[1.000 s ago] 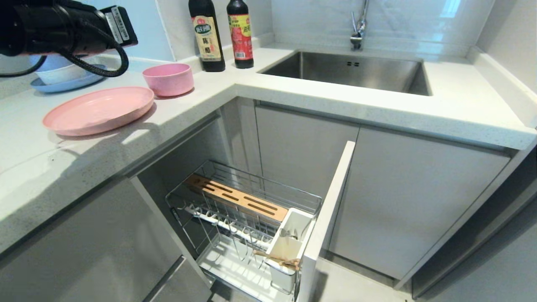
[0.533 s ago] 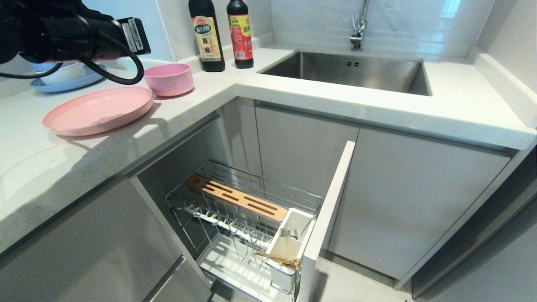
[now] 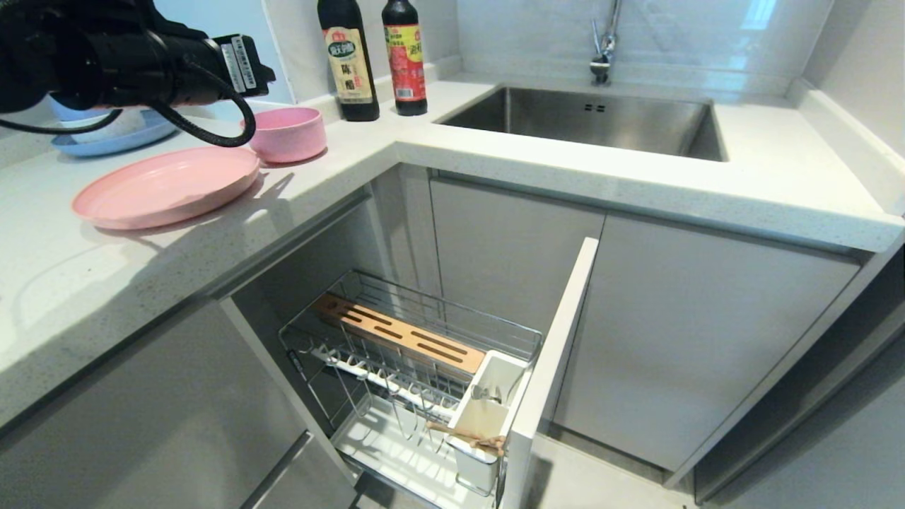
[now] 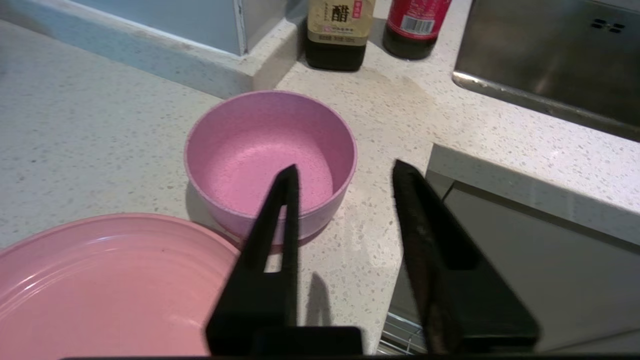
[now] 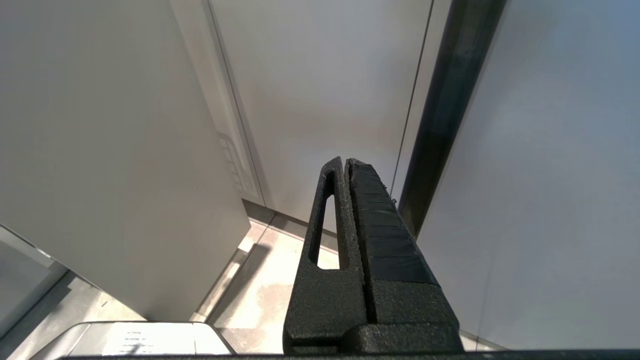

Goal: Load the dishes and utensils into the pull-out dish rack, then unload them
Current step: Pick up the bowl and place it in the cupboard

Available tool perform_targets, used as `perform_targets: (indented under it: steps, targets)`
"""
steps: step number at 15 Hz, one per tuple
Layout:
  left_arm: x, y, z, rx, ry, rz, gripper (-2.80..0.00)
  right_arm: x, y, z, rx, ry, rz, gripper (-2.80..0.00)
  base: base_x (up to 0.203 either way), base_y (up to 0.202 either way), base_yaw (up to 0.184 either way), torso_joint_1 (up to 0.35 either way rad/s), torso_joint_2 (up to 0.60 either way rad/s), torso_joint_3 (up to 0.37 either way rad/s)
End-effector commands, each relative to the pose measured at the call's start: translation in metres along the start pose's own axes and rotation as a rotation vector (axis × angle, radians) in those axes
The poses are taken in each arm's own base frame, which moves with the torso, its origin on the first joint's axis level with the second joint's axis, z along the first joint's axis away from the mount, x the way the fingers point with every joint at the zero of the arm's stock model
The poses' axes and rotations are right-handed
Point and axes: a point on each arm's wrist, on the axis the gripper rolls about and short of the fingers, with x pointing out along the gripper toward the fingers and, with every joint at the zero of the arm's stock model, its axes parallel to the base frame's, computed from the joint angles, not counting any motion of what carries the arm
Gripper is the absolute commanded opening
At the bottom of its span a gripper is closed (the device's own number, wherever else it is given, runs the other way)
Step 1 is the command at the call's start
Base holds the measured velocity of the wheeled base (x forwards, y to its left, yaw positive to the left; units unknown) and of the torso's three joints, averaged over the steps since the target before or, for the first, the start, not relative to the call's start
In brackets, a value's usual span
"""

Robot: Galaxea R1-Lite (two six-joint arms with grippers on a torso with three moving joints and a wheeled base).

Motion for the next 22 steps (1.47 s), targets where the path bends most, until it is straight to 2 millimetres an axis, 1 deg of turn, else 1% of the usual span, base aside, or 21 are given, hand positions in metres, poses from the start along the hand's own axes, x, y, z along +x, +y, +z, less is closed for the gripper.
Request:
perform_targets:
  steps: [1,3,6,8,11,14,22]
  targets:
    - [0.003,-0.004,-0.003,0.003,0.013,-0.024,0.00,0.000,0.000,0.000,0.000,0.001,0.000,-2.80,0.000,0.000,0.000,0.000,0.00,0.000]
    - [0.008,-0.004,-0.007,0.011,0.025,-0.030,0.00,0.000,0.000,0.000,0.000,0.001,0.000,-2.80,0.000,0.000,0.000,0.000,0.00,0.000]
    - [0.014,0.000,-0.011,0.062,0.038,-0.018,0.00,0.000,0.000,0.000,0.000,0.001,0.001,-2.80,0.000,0.000,0.000,0.000,0.00,0.000]
    - [0.020,0.001,-0.017,0.093,0.068,-0.015,0.00,0.000,0.000,0.000,0.000,0.001,0.000,-2.80,0.000,0.000,0.000,0.000,0.00,0.000]
    - [0.029,0.008,-0.027,0.123,0.111,0.003,0.00,0.000,0.000,0.000,0.000,0.001,0.000,-2.80,0.000,0.000,0.000,0.000,0.00,0.000]
    - [0.036,0.012,-0.032,0.150,0.124,0.001,0.00,0.000,0.000,0.000,0.000,0.001,0.001,-2.80,0.000,0.000,0.000,0.000,0.00,0.000]
    - [0.048,0.011,-0.043,0.161,0.150,-0.004,0.00,0.000,0.000,0.000,0.000,0.001,0.001,-2.80,0.000,0.000,0.000,0.000,0.00,0.000]
